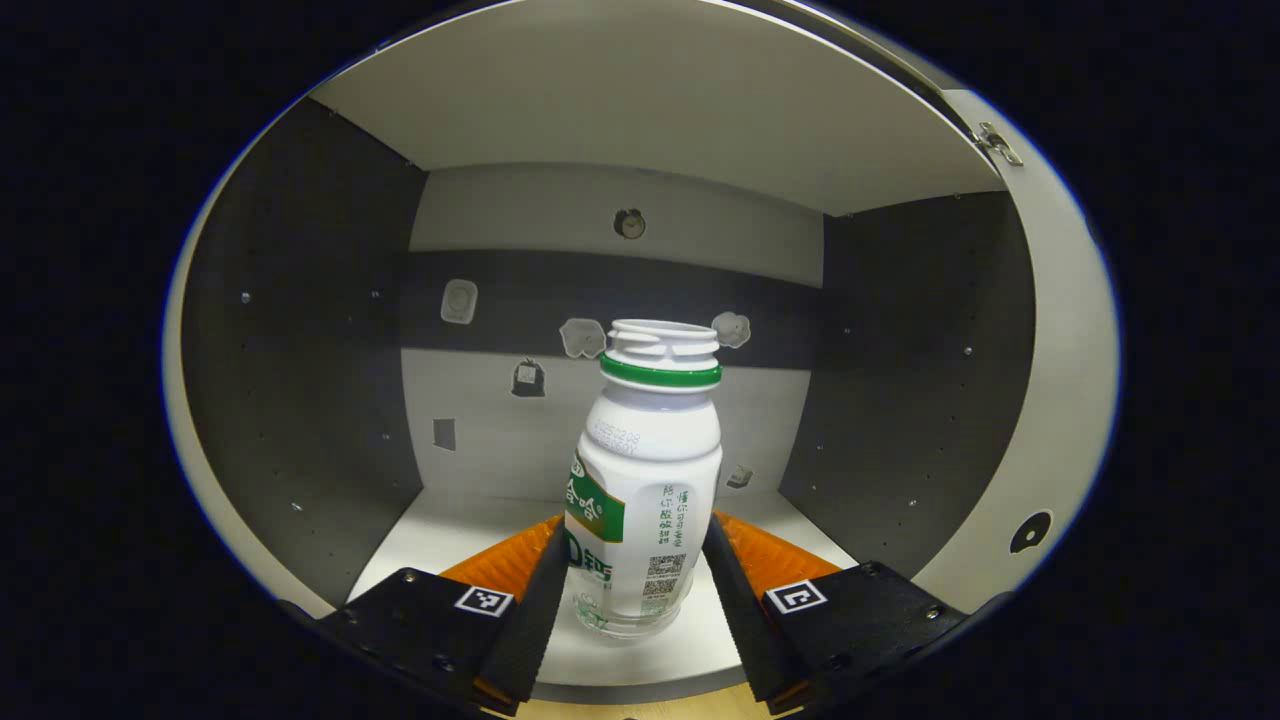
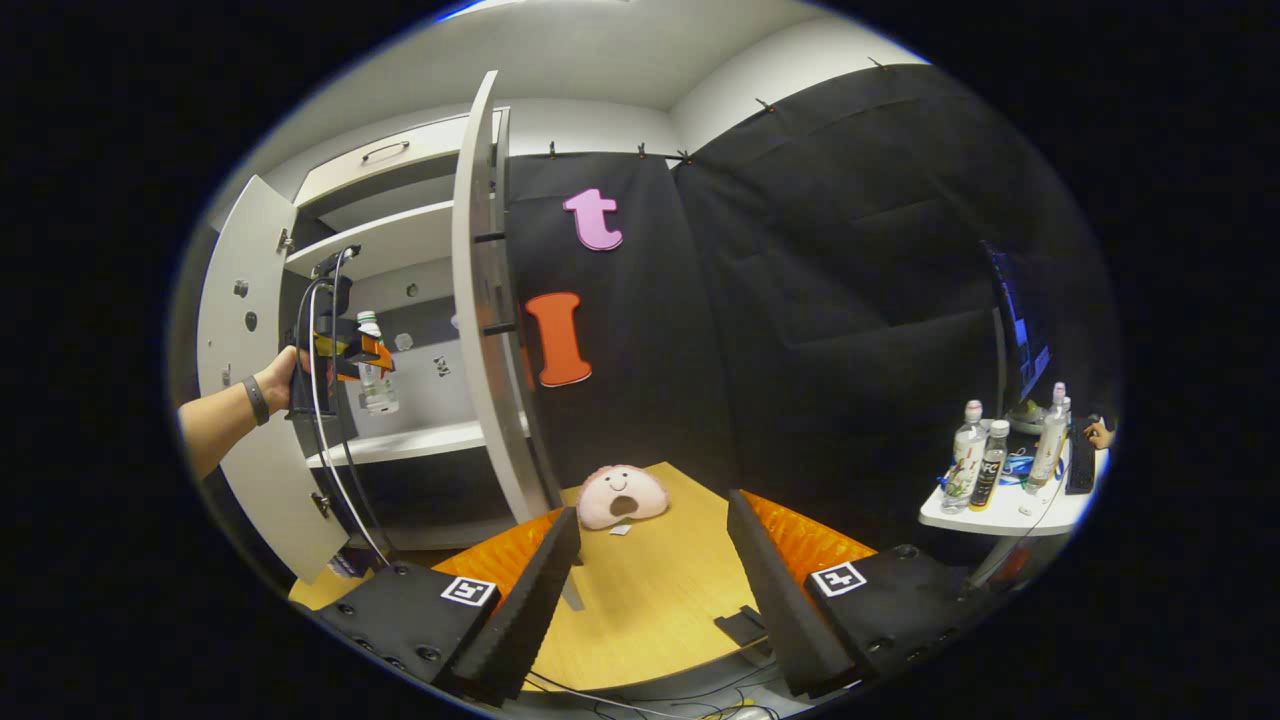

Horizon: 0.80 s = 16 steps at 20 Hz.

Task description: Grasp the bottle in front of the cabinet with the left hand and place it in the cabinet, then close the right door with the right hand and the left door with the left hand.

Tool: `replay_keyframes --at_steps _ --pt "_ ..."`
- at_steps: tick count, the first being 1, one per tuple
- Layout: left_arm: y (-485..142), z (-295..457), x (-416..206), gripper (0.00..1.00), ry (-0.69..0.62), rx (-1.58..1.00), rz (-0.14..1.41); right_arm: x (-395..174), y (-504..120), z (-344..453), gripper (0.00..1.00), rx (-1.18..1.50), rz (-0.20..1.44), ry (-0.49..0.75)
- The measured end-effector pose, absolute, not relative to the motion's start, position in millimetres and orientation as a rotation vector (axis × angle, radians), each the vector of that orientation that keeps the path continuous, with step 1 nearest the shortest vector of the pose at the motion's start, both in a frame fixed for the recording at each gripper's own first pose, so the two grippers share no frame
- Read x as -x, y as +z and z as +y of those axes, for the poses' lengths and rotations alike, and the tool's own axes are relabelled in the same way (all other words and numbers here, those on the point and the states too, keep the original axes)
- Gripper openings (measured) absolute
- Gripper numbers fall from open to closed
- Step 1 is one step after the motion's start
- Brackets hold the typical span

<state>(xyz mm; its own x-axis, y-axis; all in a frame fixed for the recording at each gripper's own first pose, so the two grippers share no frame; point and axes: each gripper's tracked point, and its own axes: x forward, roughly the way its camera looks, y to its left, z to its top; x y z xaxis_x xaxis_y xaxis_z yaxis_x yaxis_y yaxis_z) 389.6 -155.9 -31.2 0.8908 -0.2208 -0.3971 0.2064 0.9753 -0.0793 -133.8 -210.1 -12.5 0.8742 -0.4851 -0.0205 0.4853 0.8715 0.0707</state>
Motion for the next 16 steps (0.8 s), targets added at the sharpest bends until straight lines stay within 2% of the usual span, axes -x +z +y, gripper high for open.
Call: replay_keyframes --at_steps 5,11,14,16 --pt "-79.5 -162.9 -403.3 0.77 -0.194 0.026 0.470 156.5 -11.3 -240.9 0.98 -0.103 -0.009 -0.614" --pt "-87.0 -168.4 -404.1 0.82 -0.200 0.018 0.479 169.5 -15.3 -256.3 0.98 -0.127 0.011 -0.667" --pt "-70.6 -168.7 -405.5 0.96 -0.201 0.002 0.414 163.3 -6.8 -249.7 0.98 -0.124 -0.007 -0.650" --pt "-43.3 -166.5 -402.6 0.95 -0.199 0.018 0.326 156.9 -7.6 -243.8 0.98 -0.112 -0.003 -0.628"
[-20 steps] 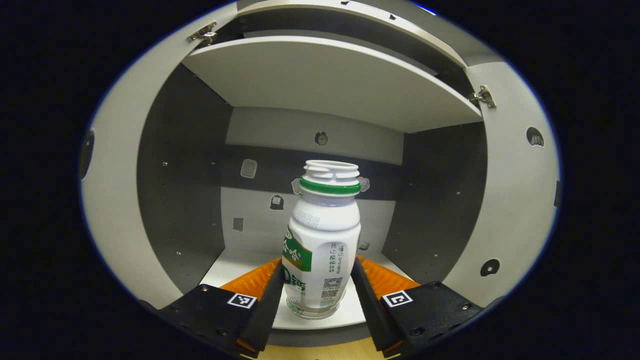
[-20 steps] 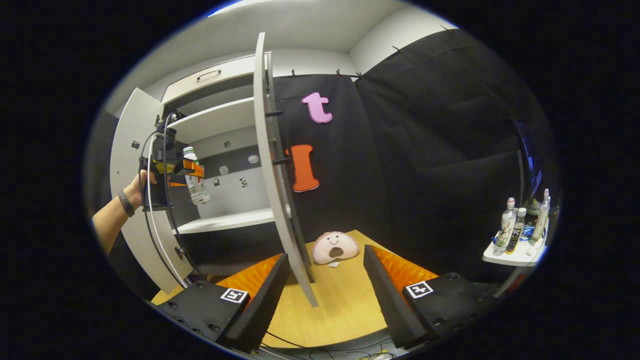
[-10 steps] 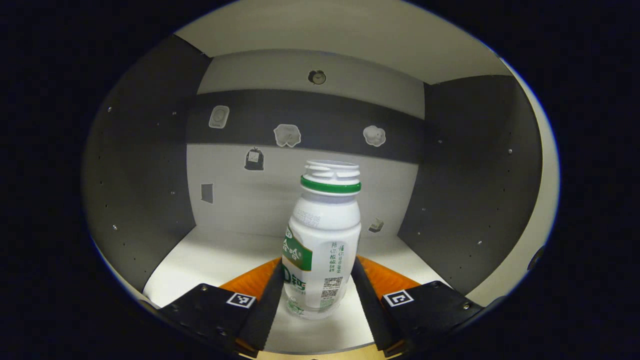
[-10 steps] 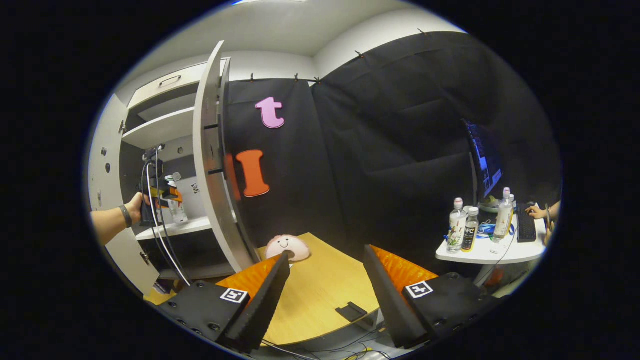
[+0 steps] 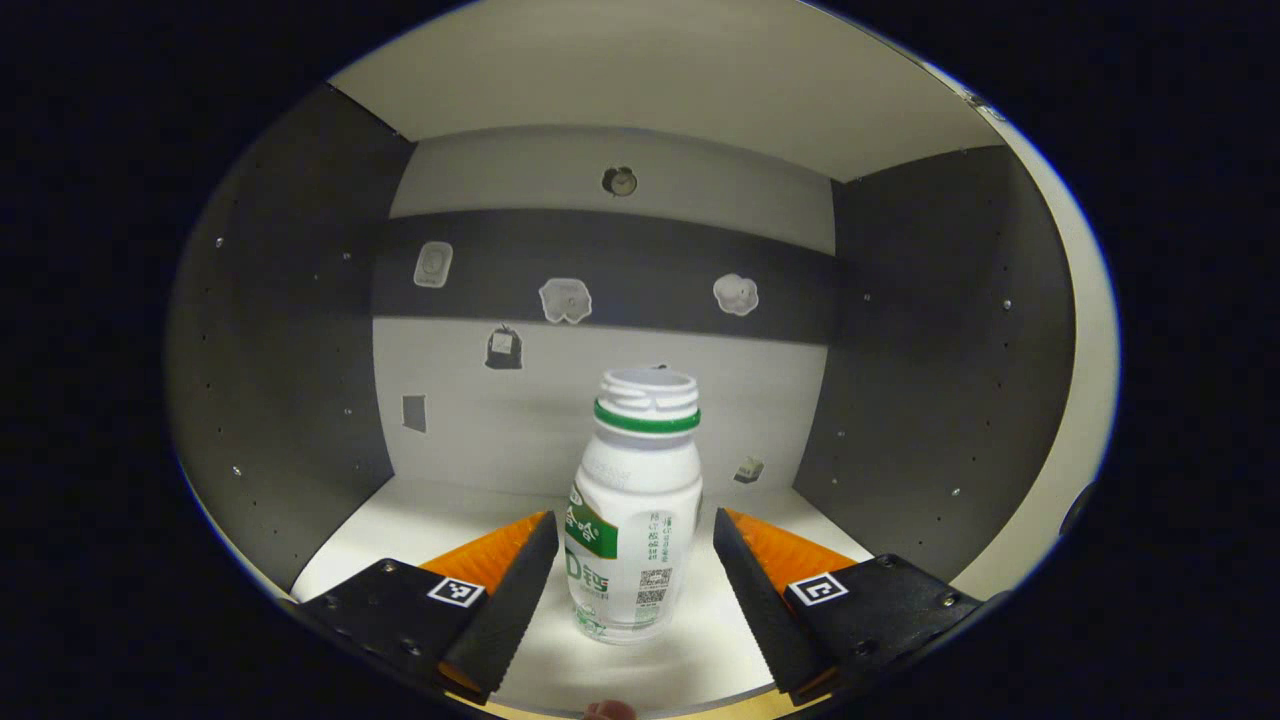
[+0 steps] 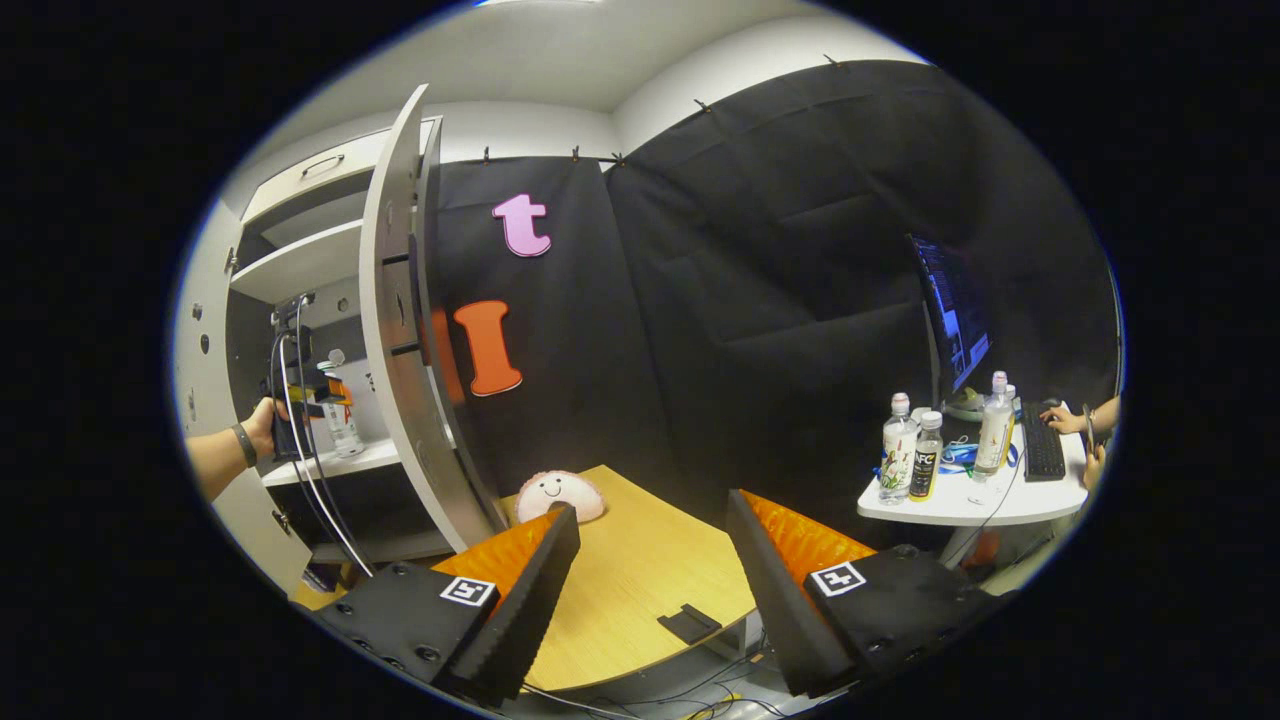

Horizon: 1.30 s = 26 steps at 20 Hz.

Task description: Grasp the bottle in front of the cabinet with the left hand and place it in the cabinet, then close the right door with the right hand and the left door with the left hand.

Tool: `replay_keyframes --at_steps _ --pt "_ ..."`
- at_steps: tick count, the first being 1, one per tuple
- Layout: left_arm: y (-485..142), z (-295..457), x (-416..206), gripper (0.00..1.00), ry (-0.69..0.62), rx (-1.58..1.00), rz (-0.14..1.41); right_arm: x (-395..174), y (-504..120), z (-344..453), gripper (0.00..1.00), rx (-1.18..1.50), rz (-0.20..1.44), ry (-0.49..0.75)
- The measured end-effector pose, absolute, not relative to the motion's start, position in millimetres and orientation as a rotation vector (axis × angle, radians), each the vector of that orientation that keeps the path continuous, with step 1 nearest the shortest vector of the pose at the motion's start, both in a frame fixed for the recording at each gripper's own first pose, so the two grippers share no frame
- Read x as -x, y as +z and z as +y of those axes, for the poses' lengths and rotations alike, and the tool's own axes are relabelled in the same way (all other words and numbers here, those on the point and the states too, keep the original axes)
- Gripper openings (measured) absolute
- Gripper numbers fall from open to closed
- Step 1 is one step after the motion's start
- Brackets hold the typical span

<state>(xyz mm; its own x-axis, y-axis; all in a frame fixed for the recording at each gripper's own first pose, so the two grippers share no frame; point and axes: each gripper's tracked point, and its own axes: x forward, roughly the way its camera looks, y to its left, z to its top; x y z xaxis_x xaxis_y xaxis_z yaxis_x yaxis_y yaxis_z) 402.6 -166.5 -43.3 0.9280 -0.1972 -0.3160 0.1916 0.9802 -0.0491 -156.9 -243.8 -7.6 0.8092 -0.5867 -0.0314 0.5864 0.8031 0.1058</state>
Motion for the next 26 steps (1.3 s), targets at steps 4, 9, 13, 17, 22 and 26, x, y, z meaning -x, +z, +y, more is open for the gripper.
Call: replay_keyframes --at_steps 4,9,13,17,22,26 --pt "29.3 -160.8 -366.9 0.95 -0.226 0.027 0.152 140.5 -4.8 -229.4 0.98 -0.103 0.006 -0.572" --pt "101.9 -139.0 -298.8 0.95 -0.226 0.017 0.014 115.0 -3.5 -200.7 0.98 -0.104 0.028 -0.468" --pt "110.9 -115.4 -237.2 0.97 -0.205 0.039 0.021 91.4 1.9 -164.1 0.98 -0.099 0.023 -0.349" --pt "100.6 -79.4 -171.3 0.94 -0.139 0.022 -0.018 72.8 -3.8 -123.6 0.98 -0.106 0.039 -0.230" --pt "55.2 -43.4 -91.7 0.95 -0.054 0.036 0.006 55.9 -6.9 -76.6 0.98 -0.073 0.042 -0.099" --pt "19.0 -19.2 -39.9 0.95 0.018 0.052 0.019 43.7 -7.9 -40.2 0.98 -0.072 0.024 -0.012"
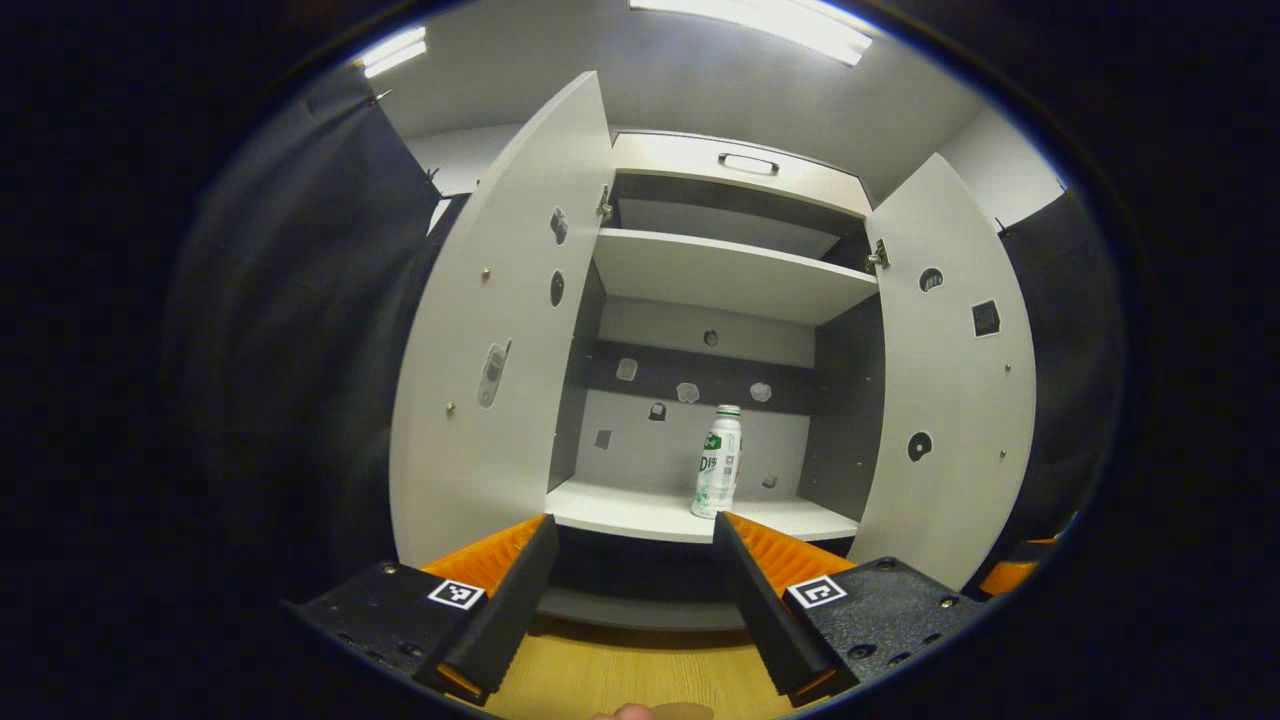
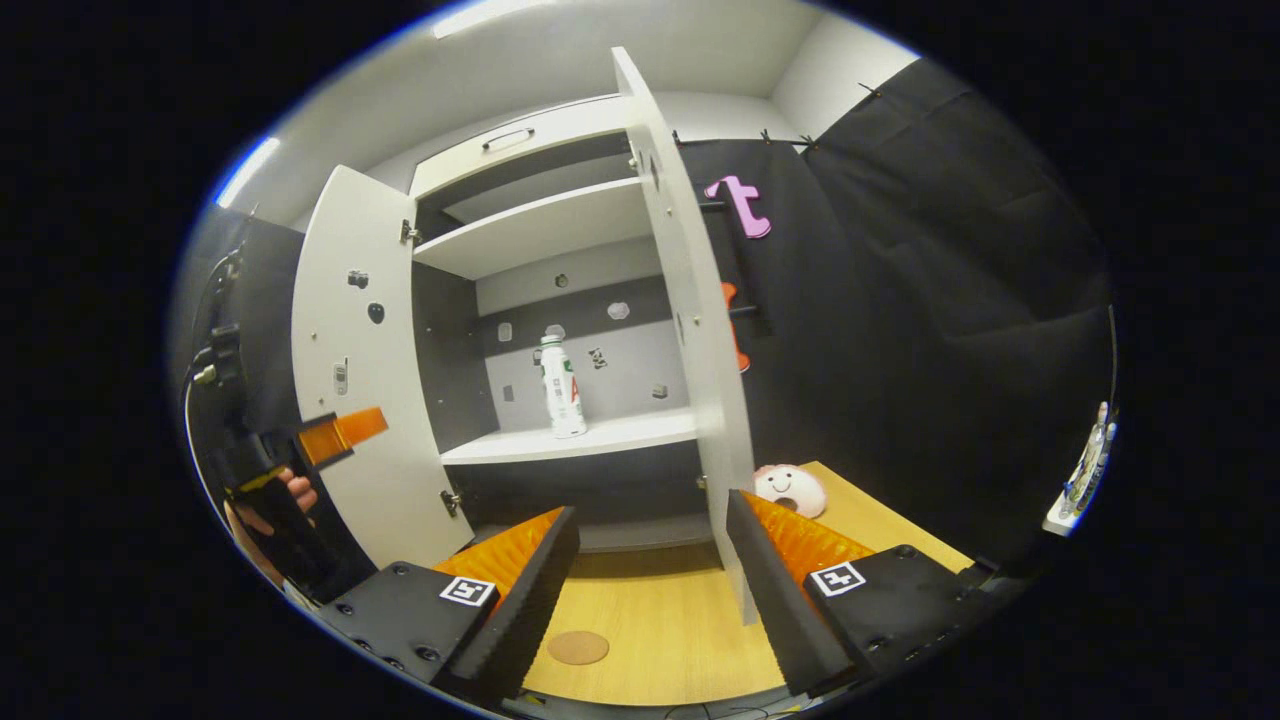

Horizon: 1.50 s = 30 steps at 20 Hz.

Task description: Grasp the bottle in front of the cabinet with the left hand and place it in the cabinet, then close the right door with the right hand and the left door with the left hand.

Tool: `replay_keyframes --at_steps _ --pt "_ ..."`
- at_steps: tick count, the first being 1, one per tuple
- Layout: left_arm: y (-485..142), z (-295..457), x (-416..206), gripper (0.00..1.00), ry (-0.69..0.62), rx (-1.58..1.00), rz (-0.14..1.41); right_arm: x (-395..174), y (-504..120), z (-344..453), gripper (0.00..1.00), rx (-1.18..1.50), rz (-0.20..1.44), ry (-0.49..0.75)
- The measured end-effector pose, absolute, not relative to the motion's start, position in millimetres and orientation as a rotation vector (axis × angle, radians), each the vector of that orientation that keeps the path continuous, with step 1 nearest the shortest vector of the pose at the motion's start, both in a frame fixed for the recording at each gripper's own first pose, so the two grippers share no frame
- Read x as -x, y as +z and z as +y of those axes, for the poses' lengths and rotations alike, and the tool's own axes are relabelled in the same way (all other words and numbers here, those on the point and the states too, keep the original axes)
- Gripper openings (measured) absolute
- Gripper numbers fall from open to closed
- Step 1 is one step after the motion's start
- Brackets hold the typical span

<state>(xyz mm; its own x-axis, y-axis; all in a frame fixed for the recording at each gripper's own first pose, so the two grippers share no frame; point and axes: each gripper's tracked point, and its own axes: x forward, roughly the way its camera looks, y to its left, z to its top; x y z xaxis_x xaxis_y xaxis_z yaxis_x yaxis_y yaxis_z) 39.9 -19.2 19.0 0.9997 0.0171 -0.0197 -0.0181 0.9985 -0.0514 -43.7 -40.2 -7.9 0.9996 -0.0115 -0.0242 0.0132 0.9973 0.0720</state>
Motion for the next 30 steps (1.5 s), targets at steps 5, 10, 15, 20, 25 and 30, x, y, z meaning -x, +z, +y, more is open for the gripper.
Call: replay_keyframes --at_steps 5,10,15,20,25,30 --pt "-23.8 0.0 8.5 0.95 0.089 0.025 0.071 31.9 -30.8 -0.7 0.98 -0.068 0.074 0.076" --pt "-42.0 -6.4 22.7 0.95 0.073 0.132 0.081 33.1 -7.8 -0.4 0.98 -0.074 0.023 0.079" --pt "-51.3 -10.8 14.8 0.95 0.063 0.140 0.094 47.3 77.7 -82.3 0.98 0.035 -0.139 -0.112" --pt "-51.6 -11.6 3.7 0.95 0.053 0.170 0.097 36.1 149.3 -162.5 0.98 0.053 -0.179 -0.309" --pt "-43.3 -3.8 8.2 0.95 0.069 0.116 0.074 4.2 192.8 -212.6 1.00 0.036 -0.226 -0.355" --pt "-43.9 7.7 14.4 0.95 0.094 0.091 0.078 -21.5 207.3 -211.3 0.98 0.071 -0.214 -0.314"
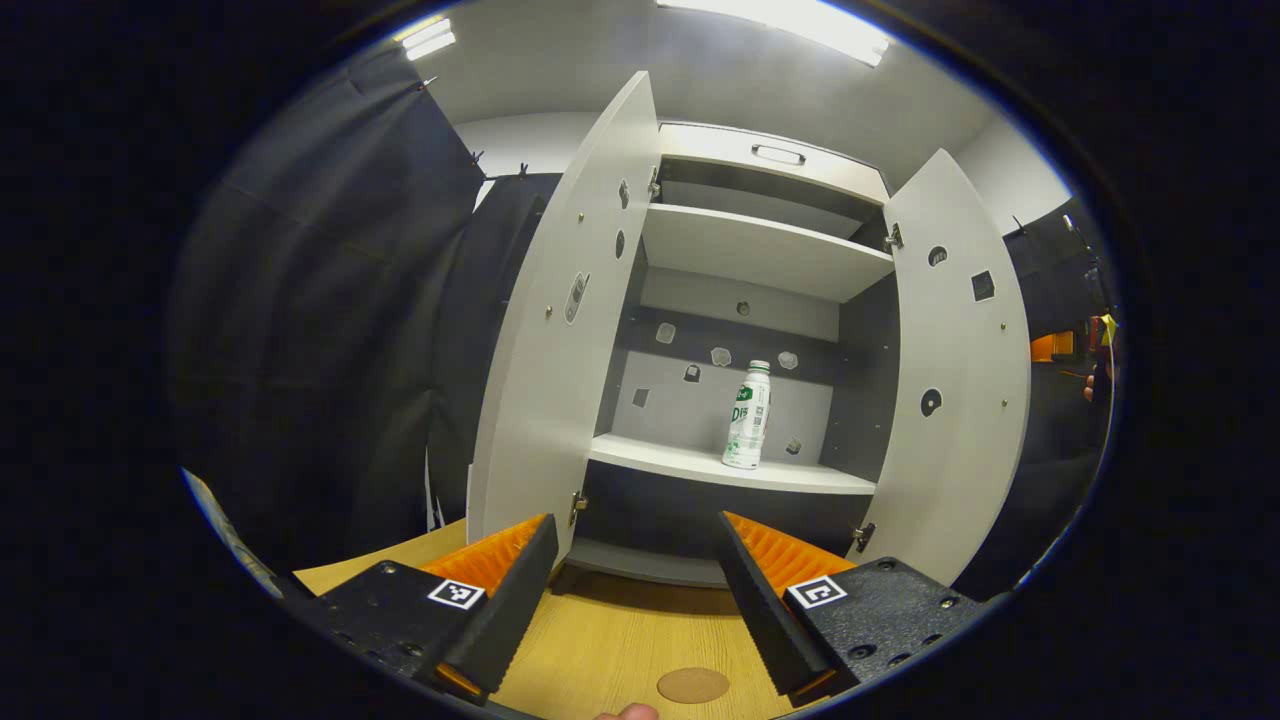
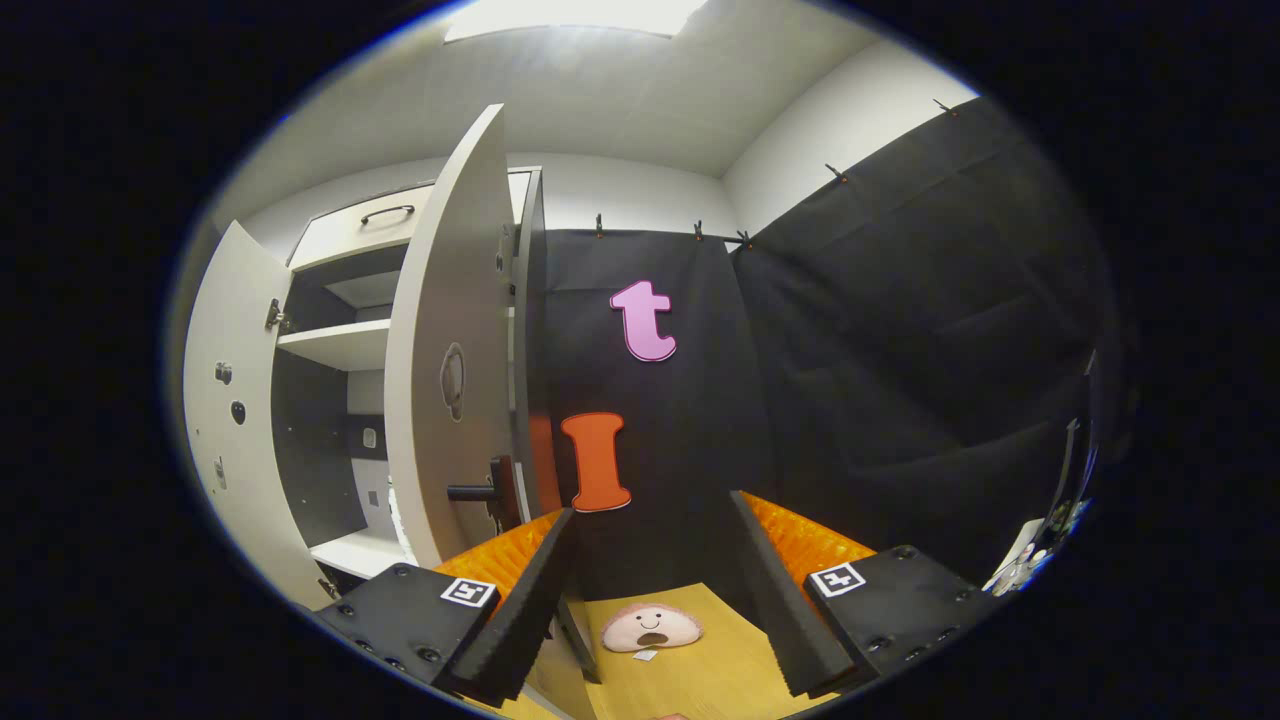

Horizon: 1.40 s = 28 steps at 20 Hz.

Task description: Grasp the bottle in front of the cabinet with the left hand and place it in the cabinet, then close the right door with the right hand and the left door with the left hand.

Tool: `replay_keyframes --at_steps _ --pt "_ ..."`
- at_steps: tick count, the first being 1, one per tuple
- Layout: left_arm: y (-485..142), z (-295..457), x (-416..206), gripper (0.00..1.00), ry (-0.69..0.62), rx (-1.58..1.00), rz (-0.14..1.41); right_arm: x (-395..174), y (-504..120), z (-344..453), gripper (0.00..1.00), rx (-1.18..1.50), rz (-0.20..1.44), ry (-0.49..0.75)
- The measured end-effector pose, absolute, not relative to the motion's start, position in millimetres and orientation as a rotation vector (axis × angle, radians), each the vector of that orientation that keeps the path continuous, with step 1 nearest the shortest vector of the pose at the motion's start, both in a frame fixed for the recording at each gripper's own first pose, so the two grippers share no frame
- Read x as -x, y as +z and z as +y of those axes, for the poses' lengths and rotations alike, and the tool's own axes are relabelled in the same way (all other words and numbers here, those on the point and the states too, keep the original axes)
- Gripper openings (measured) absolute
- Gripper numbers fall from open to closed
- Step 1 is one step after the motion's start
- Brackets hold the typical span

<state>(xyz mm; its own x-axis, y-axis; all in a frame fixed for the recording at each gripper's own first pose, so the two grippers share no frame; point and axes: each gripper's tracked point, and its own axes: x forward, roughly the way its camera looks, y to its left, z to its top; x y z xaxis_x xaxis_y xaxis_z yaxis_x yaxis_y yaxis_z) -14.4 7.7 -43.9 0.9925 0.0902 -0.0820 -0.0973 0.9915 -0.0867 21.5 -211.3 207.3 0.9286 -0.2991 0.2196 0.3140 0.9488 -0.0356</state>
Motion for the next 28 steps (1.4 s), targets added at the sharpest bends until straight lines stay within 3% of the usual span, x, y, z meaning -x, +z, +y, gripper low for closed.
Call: replay_keyframes --at_steps 3,4,5,6,7,9,10,11,24,25,28 --pt "-45.4 9.1 16.1 0.95 0.101 0.078 0.083 -25.0 205.2 -206.0 0.98 0.112 -0.209 -0.321" --pt "-44.7 8.4 16.2 0.95 0.097 0.073 0.082 -25.5 205.4 -206.3 0.88 0.126 -0.214 -0.333" --pt "-45.2 7.0 17.6 0.95 0.091 0.068 0.082 -24.8 206.5 -205.1 0.96 0.133 -0.224 -0.338" --pt "-44.8 6.6 17.8 0.95 0.088 0.065 0.079 -26.7 206.9 -201.9 0.89 0.137 -0.228 -0.336" --pt "-43.0 6.6 18.2 0.95 0.085 0.065 0.074 -26.3 207.0 -199.9 0.95 0.143 -0.232 -0.335" --pt "-39.6 5.1 16.8 0.95 0.079 0.070 0.063 -25.7 205.3 -192.7 0.95 0.162 -0.225 -0.323" --pt "-37.3 3.8 15.4 0.95 0.073 0.074 0.057 -25.2 204.4 -187.5 0.86 0.163 -0.218 -0.312" --pt "-36.9 3.6 14.7 0.95 0.065 0.078 0.052 -27.7 202.9 -180.4 0.95 0.150 -0.212 -0.291" --pt "-27.0 28.9 22.2 0.95 0.109 0.065 0.036 -60.8 182.0 -76.1 0.93 0.122 -0.175 -0.042" --pt "-26.0 30.7 23.9 0.95 0.111 0.062 0.035 -63.5 180.3 -71.3 0.87 0.109 -0.171 -0.029" --pt "-25.6 35.6 23.7 0.95 0.125 0.052 0.035 -71.6 170.9 -55.0 0.94 0.109 -0.136 0.050"
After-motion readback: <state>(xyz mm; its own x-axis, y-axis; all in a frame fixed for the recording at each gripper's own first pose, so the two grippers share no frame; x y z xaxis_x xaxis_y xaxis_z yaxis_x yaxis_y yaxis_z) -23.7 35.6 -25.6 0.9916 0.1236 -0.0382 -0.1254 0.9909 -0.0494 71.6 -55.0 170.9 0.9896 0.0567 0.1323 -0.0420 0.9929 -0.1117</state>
